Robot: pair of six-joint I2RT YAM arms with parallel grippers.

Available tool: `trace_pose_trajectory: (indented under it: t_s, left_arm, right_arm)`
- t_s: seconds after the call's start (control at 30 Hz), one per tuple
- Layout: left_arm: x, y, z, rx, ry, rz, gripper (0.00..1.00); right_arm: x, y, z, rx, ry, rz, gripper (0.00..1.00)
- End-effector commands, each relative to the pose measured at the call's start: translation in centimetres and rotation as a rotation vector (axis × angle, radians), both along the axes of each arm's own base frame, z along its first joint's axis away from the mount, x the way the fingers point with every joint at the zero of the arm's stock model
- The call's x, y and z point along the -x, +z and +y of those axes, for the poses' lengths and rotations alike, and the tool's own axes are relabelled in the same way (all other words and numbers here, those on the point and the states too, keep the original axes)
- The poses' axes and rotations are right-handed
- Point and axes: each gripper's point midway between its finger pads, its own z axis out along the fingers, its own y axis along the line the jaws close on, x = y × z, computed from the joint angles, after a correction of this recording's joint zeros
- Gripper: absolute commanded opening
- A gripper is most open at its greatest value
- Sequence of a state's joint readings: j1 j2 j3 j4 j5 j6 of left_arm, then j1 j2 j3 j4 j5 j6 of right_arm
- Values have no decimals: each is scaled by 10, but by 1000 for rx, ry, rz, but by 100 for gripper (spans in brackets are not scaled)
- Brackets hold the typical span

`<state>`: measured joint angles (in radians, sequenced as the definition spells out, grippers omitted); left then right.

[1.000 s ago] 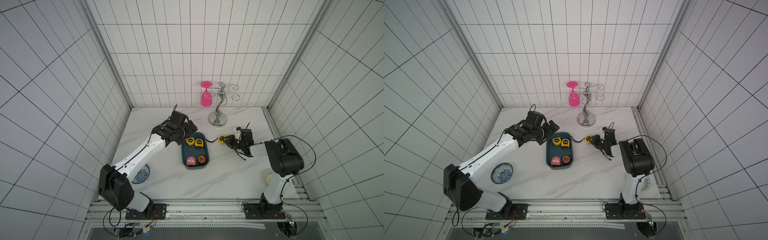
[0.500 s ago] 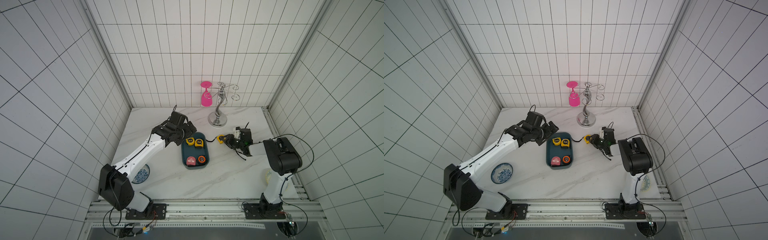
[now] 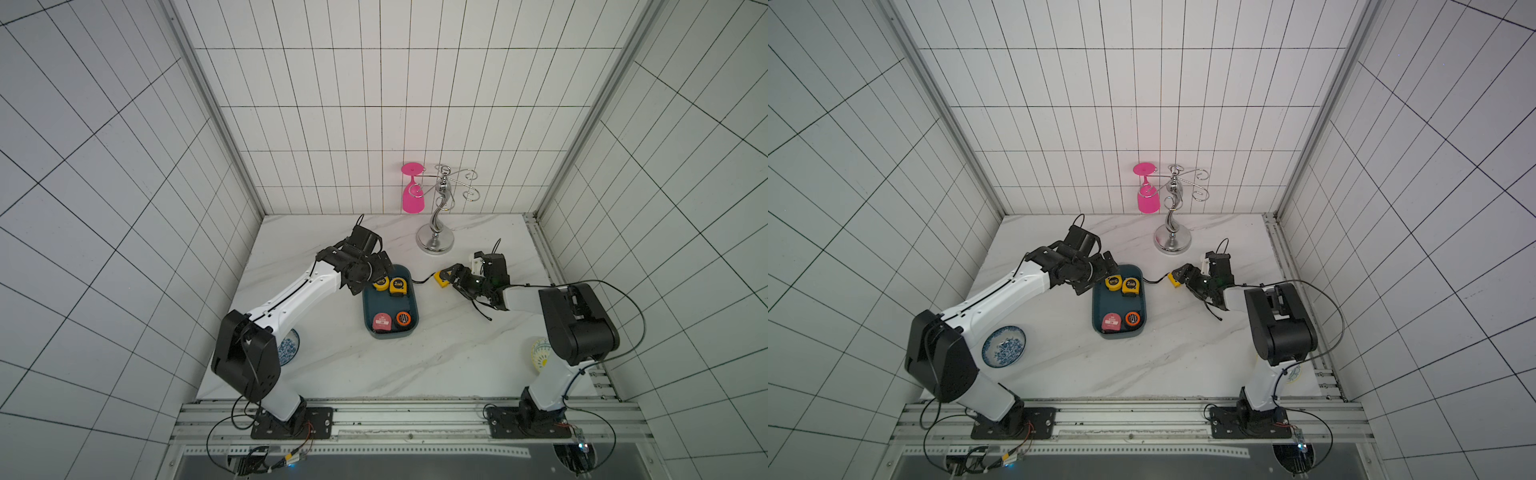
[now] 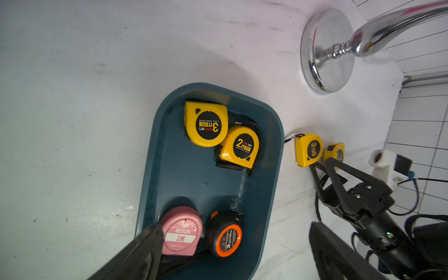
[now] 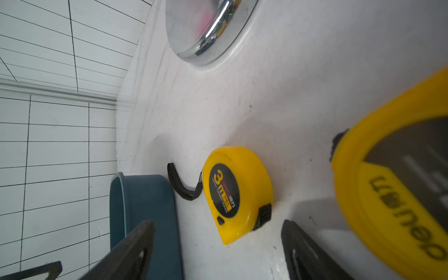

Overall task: Take the tape measure out of the storage box
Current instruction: Place the tape measure at the center of the board, then pick up the tape measure from the storage box.

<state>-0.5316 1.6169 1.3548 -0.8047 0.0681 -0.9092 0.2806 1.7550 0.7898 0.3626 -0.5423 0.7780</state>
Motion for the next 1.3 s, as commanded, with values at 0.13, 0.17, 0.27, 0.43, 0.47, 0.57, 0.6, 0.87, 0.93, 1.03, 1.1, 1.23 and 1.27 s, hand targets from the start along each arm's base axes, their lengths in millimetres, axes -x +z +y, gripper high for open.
trace_pose_trajectory:
  t_s: [0.13,0.17,0.27,0.43,0.47,0.57,0.6,0.87,0.93,1.03,1.1,1.23,1.27]
  left_arm:
    - [-12,-14,-5,-134,-73,9,98]
    - [-13,-18,-6,-148,-78,16,98]
    - [-18,-28,-10,-186,-91,39,98]
    - [-28,-47,-11,-257,-116,85,98]
    - [-30,-51,-11,-270,-120,93,98]
    - [-36,-63,-9,-315,-125,114,98]
    - [-37,-67,-8,-332,-122,120,97]
    - [-47,-95,-5,-359,-116,161,87]
    - [-49,-99,-2,-371,-111,166,85]
    - [-53,-103,2,-379,-106,164,82]
    - [-56,-107,4,-386,-104,164,80]
    - [-61,-111,2,-392,-113,140,79]
    - [-62,-112,3,-400,-110,135,79]
  right_arm:
    - [11,24,-12,65,-8,-24,94]
    - [12,28,-13,69,-7,-28,95]
    - [15,40,-14,76,0,-37,96]
    - [23,53,-14,75,21,-28,96]
    - [25,55,-14,73,24,-29,96]
    - [30,63,-14,66,30,-35,96]
    - [31,66,-14,64,32,-38,96]
    - [36,77,-15,62,35,-51,95]
    - [37,77,-16,63,34,-48,95]
    - [38,76,-16,64,35,-43,95]
    - [38,75,-16,65,35,-42,95]
    - [38,76,-16,63,36,-44,95]
    - [37,77,-15,61,36,-44,95]
